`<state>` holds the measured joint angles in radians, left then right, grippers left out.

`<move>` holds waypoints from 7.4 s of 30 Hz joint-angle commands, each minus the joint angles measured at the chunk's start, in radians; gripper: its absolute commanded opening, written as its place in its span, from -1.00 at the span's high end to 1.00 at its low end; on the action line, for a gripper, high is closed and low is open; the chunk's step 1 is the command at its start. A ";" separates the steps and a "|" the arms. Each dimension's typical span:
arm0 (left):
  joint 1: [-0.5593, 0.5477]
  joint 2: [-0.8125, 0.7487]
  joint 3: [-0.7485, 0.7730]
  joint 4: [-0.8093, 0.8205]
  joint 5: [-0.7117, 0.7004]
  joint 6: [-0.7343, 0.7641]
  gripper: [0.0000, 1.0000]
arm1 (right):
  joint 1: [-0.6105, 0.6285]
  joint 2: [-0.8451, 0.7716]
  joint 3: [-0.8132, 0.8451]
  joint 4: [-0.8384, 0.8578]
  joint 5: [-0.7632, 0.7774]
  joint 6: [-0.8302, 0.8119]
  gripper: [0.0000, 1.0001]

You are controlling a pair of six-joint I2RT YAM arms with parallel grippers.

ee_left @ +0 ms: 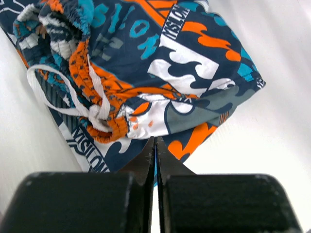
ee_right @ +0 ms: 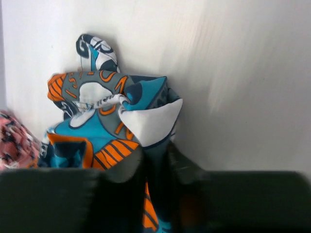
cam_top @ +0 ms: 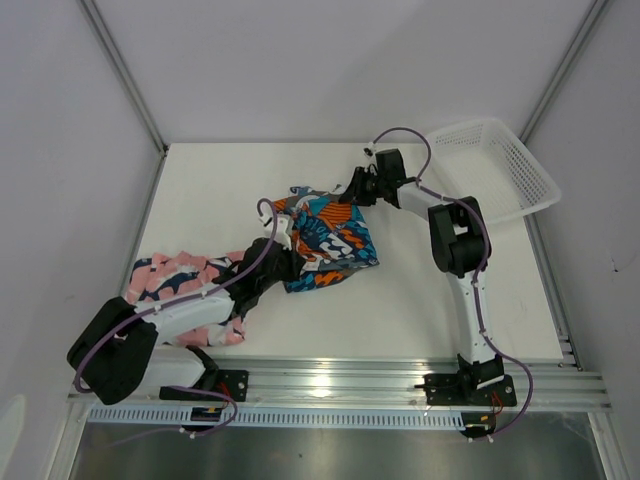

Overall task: Fold and stack the shorts
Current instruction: Fold the shorts, then neatly place the folded shorts to the corner

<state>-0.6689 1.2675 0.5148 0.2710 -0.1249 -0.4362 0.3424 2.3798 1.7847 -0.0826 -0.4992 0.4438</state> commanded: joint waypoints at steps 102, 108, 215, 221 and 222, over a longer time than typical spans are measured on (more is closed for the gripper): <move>0.265 0.194 0.096 -0.110 0.220 -0.105 -0.98 | 0.110 -0.688 -0.979 0.072 0.185 -0.071 0.81; 0.265 0.260 0.108 -0.093 0.264 -0.114 -0.31 | 0.107 -0.697 -0.976 0.070 0.180 -0.066 0.84; 1.322 -0.165 0.390 -0.872 0.203 0.143 0.94 | 0.981 -0.409 -0.199 0.185 0.719 0.137 1.00; 1.322 -0.108 0.389 -0.875 0.185 0.151 0.88 | 0.991 -0.407 -0.234 0.191 0.738 0.177 1.00; 1.322 -0.103 0.390 -0.874 0.183 0.149 0.84 | 0.989 -0.406 -0.241 0.195 0.745 0.183 1.00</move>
<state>0.6384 1.1522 0.8616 -0.6537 0.0814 -0.3046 1.3224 2.0285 1.5414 0.1043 0.2062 0.6044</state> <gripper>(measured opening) 0.064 0.074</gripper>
